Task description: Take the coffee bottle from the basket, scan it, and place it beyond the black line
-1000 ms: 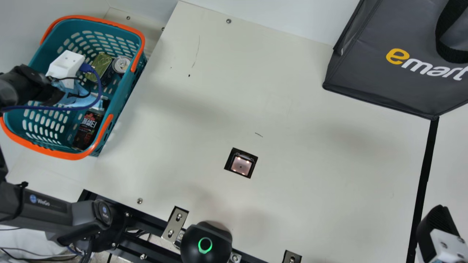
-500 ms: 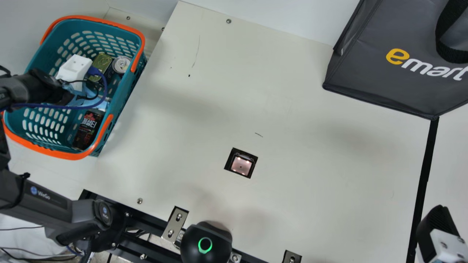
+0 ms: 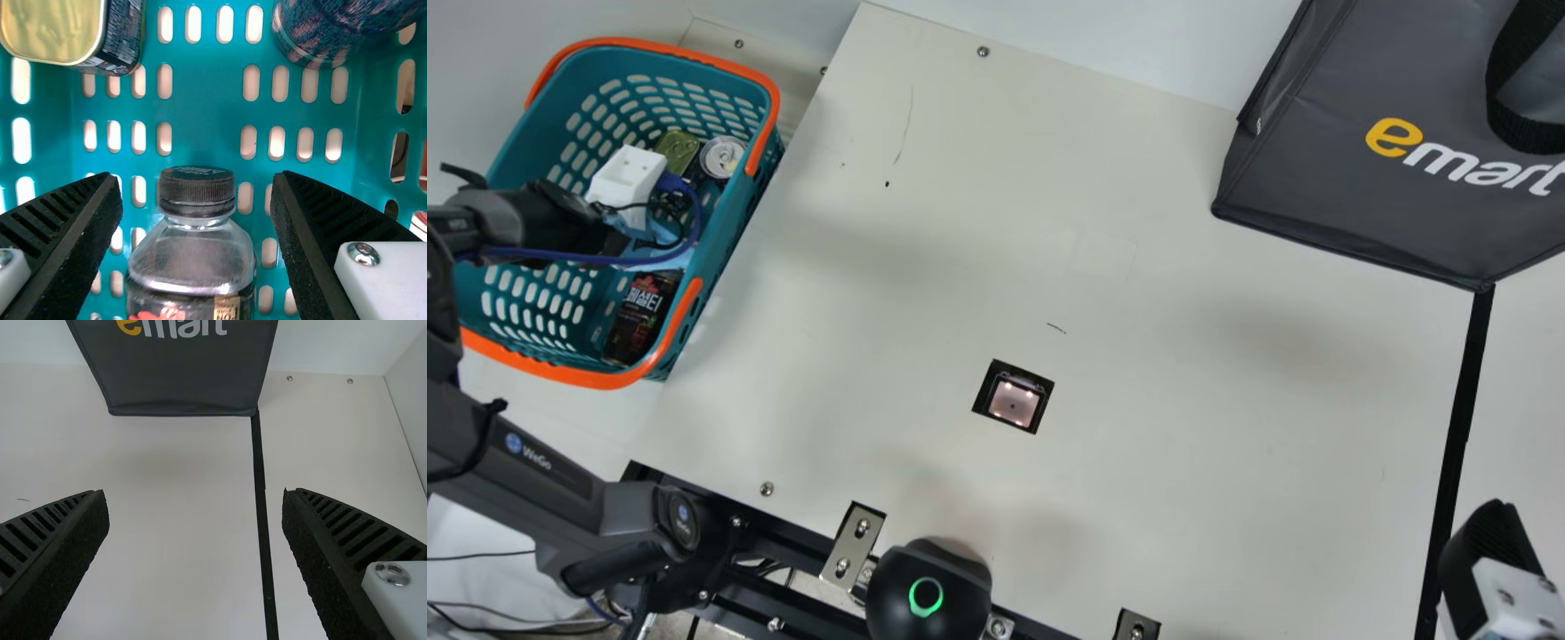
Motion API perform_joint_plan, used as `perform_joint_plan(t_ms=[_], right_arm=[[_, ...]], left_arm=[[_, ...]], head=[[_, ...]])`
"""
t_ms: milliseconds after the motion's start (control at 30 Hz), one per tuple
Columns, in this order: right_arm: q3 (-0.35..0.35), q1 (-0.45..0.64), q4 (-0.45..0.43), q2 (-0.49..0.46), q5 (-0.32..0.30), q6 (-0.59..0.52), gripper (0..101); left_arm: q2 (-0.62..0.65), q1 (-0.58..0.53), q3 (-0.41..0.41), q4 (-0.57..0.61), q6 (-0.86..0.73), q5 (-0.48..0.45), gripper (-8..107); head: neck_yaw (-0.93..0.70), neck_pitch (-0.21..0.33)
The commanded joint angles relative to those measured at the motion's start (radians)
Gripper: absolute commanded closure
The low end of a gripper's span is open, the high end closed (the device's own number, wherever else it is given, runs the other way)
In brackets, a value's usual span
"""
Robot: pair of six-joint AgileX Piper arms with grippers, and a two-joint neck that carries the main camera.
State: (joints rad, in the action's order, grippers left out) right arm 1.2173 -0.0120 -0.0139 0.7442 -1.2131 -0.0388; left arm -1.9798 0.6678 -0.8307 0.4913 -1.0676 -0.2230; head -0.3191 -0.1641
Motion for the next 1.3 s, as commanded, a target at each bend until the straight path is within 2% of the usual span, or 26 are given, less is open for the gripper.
perform_joint_plan(t_ms=[0, 767, 1033, 1267], right_arm=[[0.0, 0.0, 0.0, 0.0, 0.0, 0.0, 11], [0.0, 0.0, 0.0, 0.0, 0.0, 0.0, 11], [0.0, 0.0, 0.0, 0.0, 0.001, 0.0, 11], [0.0, 0.0, 0.0, 0.0, 0.001, 0.0, 11]], left_arm=[[-0.009, -0.002, 0.001, 0.02, -0.015, 0.008, 9], [-0.113, 0.026, -0.054, 0.231, -0.243, 0.038, 9], [-0.112, 0.037, -0.039, 0.268, -0.299, 0.039, 9], [-0.106, 0.037, -0.032, 0.297, -0.329, 0.031, 56]], head=[[-0.002, 0.026], [-0.002, 0.026], [-0.002, 0.026], [-0.002, 0.026]])
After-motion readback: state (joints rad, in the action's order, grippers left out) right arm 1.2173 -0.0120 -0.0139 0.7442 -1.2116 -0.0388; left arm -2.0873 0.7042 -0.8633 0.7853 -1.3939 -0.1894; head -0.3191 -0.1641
